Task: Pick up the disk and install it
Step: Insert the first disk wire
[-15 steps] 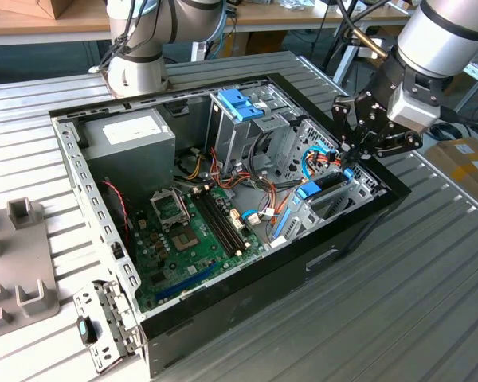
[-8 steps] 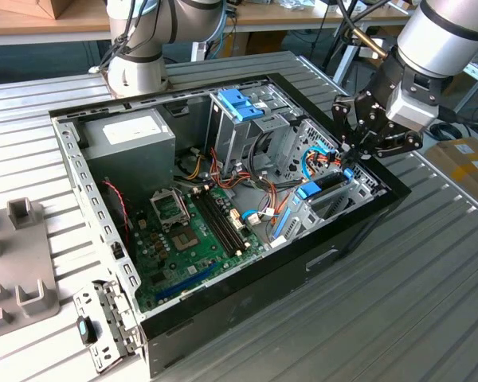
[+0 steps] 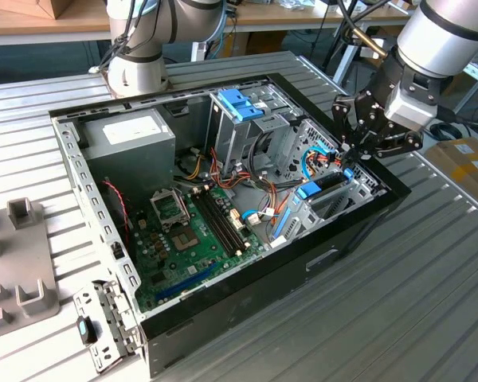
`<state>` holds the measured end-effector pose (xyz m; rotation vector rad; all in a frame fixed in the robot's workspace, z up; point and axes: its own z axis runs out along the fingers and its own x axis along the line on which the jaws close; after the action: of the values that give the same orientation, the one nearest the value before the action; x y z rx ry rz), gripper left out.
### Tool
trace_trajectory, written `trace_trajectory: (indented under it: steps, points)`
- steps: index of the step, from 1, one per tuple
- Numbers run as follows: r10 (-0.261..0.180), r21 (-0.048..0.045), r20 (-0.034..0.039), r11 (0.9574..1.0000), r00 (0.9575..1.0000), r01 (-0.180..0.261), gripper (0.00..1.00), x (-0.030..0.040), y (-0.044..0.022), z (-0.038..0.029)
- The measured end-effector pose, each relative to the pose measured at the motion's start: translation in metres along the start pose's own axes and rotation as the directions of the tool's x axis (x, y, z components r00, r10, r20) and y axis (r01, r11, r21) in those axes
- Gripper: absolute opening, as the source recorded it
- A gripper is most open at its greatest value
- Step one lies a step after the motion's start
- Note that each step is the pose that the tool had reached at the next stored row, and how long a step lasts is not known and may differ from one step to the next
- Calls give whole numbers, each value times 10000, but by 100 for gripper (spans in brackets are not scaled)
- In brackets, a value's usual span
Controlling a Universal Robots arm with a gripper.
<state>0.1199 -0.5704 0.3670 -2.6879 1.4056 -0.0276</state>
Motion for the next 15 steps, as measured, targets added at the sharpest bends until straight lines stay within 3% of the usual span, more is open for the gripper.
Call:
trace_trajectory:
  steps: [15]
  points:
    - [264, 10, -27, 9997, 9996, -264, 17, 0, 0, 0]
